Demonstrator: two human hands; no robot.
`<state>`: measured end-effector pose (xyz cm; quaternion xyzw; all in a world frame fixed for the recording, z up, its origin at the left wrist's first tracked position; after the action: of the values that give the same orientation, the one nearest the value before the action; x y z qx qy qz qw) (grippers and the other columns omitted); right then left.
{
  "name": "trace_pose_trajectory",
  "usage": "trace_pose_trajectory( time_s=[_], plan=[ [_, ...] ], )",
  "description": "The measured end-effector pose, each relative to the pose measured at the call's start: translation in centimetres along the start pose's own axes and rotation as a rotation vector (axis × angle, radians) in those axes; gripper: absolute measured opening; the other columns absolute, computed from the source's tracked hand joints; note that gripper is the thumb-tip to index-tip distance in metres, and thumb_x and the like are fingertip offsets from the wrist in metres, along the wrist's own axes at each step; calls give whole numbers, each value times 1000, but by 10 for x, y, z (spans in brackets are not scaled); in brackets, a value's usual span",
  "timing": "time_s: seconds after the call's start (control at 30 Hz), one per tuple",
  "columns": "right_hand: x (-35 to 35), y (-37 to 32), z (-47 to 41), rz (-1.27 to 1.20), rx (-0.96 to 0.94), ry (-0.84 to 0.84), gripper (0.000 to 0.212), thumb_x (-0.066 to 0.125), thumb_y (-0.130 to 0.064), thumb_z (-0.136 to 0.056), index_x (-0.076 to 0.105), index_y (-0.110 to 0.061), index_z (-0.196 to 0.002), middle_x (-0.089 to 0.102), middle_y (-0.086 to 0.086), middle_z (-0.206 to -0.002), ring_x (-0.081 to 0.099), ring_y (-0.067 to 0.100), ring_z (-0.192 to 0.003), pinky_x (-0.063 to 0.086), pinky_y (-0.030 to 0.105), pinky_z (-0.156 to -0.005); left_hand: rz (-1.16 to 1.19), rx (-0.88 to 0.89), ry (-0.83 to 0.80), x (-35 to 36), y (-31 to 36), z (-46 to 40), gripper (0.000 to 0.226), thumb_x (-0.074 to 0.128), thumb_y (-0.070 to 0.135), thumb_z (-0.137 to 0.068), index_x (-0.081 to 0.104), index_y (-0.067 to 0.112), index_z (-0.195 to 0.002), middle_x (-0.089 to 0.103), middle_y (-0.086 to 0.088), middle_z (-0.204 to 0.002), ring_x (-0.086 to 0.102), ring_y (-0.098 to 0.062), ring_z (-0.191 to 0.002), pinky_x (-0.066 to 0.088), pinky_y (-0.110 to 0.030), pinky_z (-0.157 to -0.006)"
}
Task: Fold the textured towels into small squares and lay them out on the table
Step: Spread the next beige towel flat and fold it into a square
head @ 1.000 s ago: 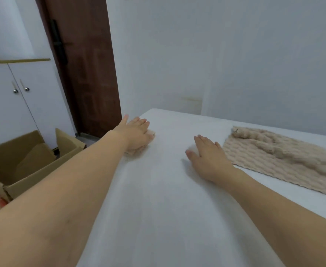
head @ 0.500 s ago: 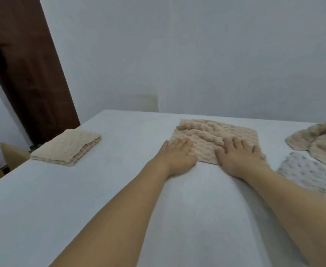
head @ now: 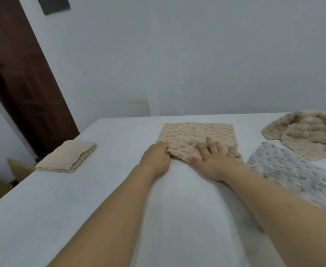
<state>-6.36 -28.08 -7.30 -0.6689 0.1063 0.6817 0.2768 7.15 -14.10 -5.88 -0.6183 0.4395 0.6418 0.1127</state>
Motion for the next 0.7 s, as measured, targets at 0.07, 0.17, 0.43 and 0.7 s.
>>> trace_pose_trajectory(
  time_s=[0.07,0.17,0.43,0.7],
  plan=[
    [3,-2,24,0,-69,-39,89,23,-82,-81,2,-35,-153,-15,-8,-160,-15,19,-147,-17,56,-113,-12,-30,-35,-8,3,21,16,42,11,-93,58,11,-95,61,-5,-107,54,-27,-100,45,-35,-83],
    [7,-6,63,-44,-96,-27,75,34,-68,-89,18,-26,-150,4,-7,-161,-2,16,-148,-10,53,-116,-5,-71,-130,-22,8,56,20,40,14,-93,59,14,-100,63,-3,-112,56,-26,-105,47,-37,-92],
    [-59,-56,146,89,-194,103,21,48,-12,-84,47,-15,-105,53,8,-114,53,30,-105,39,35,-81,-67,-109,-238,-118,47,138,11,44,8,-89,53,12,-85,55,-3,-90,50,-24,-87,36,-29,-62],
    [-181,-96,206,21,-188,181,11,45,-5,-87,48,-11,-79,51,5,-78,51,25,-74,37,28,-58,6,-35,-185,-230,79,201,19,62,31,-80,56,14,-87,55,0,-83,47,-18,-72,35,-34,-68]
  ],
)
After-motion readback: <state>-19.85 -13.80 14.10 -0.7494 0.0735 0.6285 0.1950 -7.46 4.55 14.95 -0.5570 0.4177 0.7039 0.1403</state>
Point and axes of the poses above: each hand's wrist, its own z-axis away from the middle knuckle, its own x-axis out of the palm, y = z × x, the point moved 3 cm from there along -z, towards the middle knuckle
